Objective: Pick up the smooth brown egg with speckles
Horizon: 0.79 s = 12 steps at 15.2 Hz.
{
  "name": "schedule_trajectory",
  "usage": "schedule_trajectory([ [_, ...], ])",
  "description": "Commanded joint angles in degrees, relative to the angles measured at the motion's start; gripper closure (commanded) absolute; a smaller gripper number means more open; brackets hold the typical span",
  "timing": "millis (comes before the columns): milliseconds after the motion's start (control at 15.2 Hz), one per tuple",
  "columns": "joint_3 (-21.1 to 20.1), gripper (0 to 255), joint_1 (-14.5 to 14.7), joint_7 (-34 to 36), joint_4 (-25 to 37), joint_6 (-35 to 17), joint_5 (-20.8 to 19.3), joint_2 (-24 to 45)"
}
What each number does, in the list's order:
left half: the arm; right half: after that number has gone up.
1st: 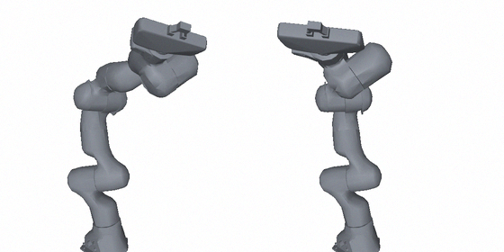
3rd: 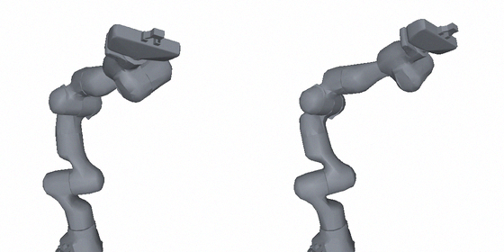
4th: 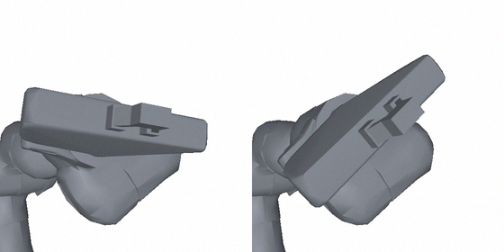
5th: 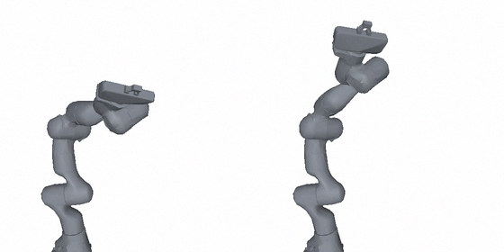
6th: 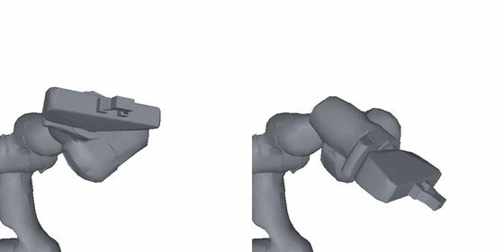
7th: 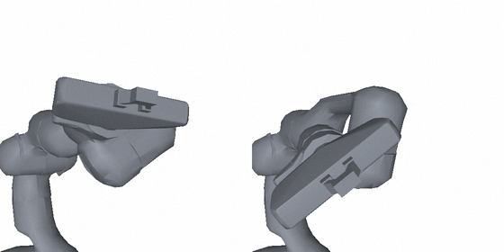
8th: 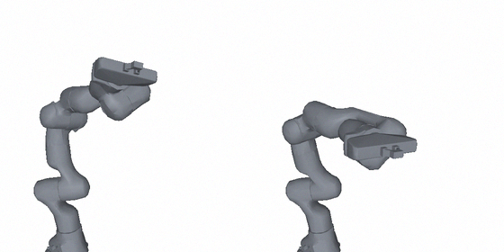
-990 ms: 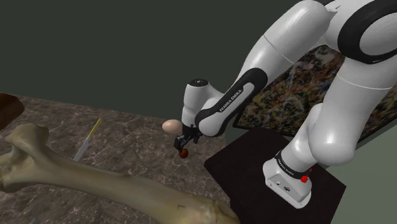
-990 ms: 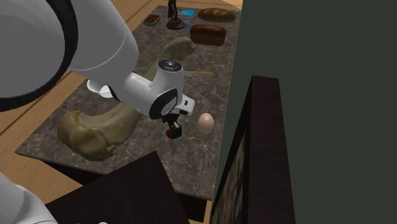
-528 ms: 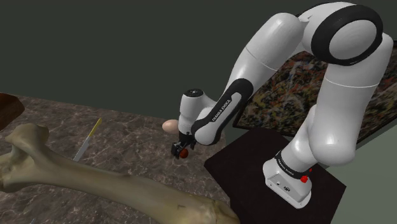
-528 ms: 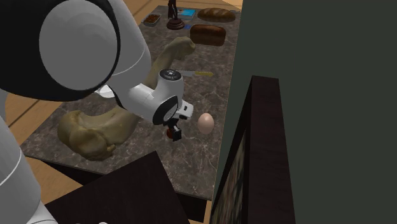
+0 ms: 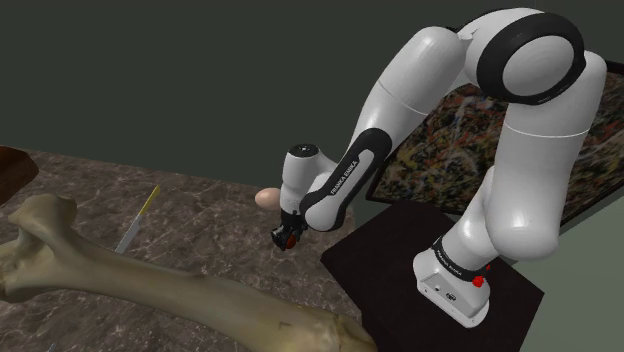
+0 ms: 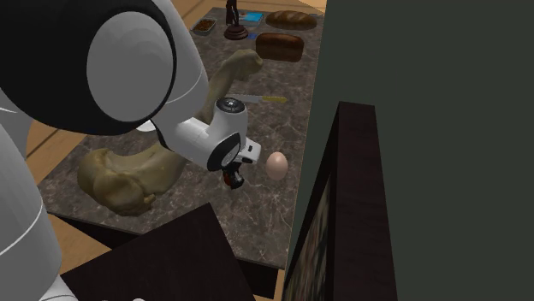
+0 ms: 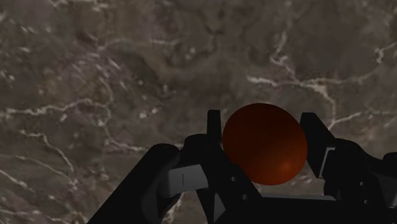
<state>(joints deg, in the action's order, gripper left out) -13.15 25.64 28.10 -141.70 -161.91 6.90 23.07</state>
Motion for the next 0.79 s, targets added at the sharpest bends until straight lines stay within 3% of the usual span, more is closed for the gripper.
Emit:
schedule_trajectory([
  [0, -0.02, 255, 0.02, 0.0, 0.0, -0.01, 0.0, 0.06],
  [264, -0.05, 255, 0.01, 0.0, -0.02, 0.1, 0.02, -0.07],
  [726, -1.26, 255, -0.94, -0.26, -1.25, 5.11, 1.24, -6.35],
])
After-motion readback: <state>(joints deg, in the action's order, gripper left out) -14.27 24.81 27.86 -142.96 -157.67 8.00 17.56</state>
